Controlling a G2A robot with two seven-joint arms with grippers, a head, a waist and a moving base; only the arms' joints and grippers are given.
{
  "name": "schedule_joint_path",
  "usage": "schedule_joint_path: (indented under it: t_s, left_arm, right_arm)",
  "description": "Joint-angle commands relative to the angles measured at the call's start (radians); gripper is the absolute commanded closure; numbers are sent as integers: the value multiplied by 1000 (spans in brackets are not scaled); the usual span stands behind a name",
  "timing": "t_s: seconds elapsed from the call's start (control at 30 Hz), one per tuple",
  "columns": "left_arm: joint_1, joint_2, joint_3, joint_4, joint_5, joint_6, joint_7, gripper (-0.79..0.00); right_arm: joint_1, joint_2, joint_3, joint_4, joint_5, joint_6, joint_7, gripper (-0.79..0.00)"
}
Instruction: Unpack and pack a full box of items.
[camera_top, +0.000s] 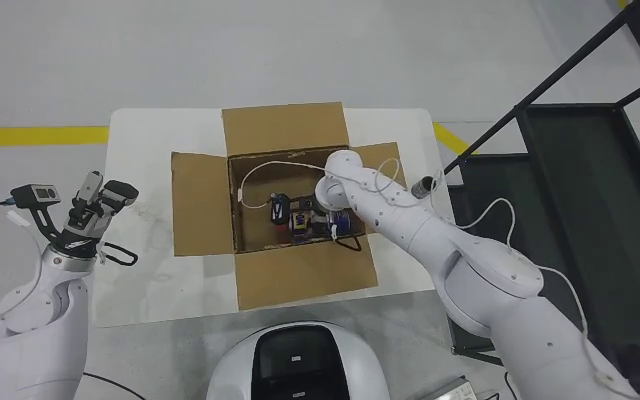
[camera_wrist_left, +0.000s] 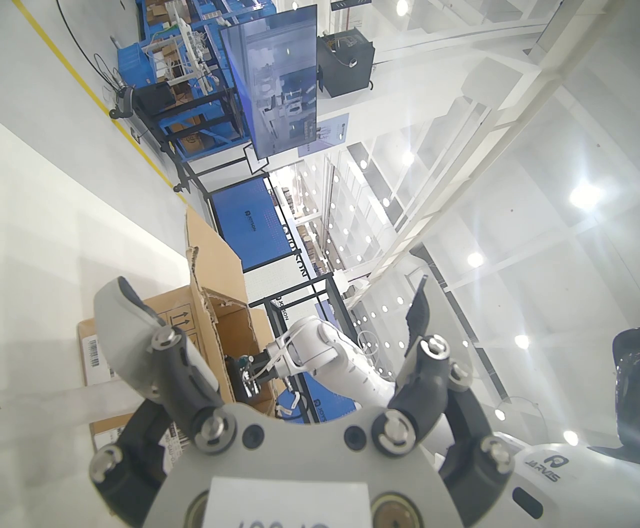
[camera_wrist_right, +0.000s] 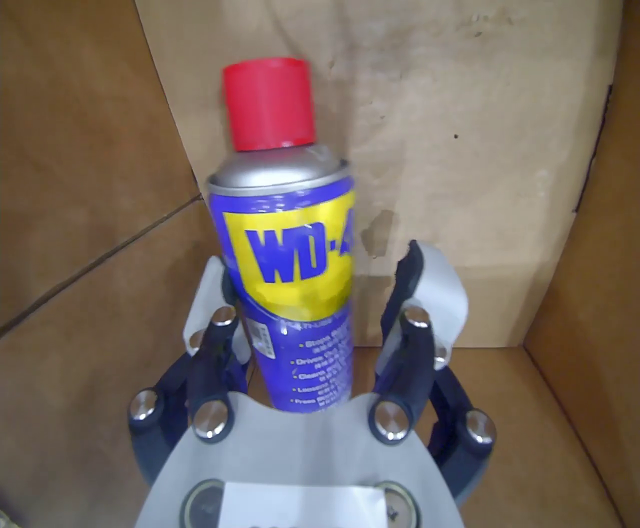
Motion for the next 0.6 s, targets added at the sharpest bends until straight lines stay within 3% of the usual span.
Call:
schedule_joint_path:
  t_s: [0.0, 0.37, 0.57]
  left_arm:
    - [0, 0, 0, 0, 0, 0, 0, -785]
    - [0, 0, 0, 0, 0, 0, 0, -785]
    - [0, 0, 0, 0, 0, 0, 0, -785]
  right_arm:
    - [2, -4, -1, 9, -4, -2, -4, 0]
    - [23, -10, 23, 14, -9, -14, -40, 0]
    - [23, 17, 77, -20, 12, -42, -113, 0]
